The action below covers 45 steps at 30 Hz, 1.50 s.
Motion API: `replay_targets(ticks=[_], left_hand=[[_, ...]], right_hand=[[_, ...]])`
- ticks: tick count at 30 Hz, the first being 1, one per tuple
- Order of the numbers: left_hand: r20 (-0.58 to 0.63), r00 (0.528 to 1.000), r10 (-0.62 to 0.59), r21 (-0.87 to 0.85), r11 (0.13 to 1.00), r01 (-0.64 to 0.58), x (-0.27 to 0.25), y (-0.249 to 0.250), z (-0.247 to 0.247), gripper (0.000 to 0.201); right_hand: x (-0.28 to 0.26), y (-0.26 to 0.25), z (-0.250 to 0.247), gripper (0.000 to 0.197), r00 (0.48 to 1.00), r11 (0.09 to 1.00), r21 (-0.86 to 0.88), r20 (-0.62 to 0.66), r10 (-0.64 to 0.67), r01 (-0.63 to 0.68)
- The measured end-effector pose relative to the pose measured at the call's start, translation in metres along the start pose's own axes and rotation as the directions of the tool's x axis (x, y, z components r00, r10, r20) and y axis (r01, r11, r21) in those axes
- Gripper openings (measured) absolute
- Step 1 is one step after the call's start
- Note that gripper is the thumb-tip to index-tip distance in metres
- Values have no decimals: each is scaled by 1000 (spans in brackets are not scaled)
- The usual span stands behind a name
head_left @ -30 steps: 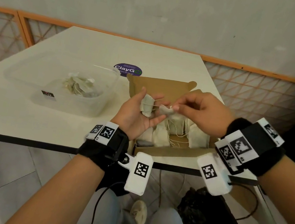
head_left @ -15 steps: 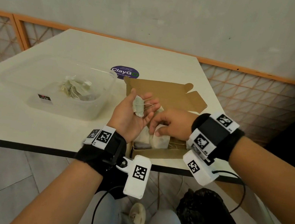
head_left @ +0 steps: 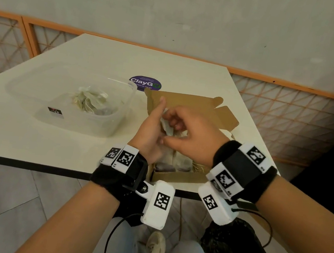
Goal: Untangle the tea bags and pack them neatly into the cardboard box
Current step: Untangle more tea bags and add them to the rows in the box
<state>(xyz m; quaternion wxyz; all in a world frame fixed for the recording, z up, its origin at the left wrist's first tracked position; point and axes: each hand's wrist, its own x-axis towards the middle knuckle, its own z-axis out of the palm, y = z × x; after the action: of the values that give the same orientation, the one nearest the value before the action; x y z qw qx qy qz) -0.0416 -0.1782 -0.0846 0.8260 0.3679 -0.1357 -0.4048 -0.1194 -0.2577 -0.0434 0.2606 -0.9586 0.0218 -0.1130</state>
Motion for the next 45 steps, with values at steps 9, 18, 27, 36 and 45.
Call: replay_targets(ticks=[9,18,27,36,45], left_hand=[[48,999,-10,116,993,4,-4,1,-5,24],[57,989,134,320,936,-145,-7,-8,0,13],[-14,981,192,293,939,-179,-6,-10,0,9],[48,977,208,277,937,-213,-8,-9,-3,11],[13,971,241,267,935,-235,-4,-11,-6,15]], right_hand=[[7,24,-29,7,948,861,450,-85,307,-238],[3,35,-52,7,965,919,317,-39,260,-235],[-7,57,-57,12,846,915,-233,357,397,-331],[4,55,-57,12,799,863,-436,407,442,-255],[-17,54,-114,10,811,910,-311,433,393,-275]])
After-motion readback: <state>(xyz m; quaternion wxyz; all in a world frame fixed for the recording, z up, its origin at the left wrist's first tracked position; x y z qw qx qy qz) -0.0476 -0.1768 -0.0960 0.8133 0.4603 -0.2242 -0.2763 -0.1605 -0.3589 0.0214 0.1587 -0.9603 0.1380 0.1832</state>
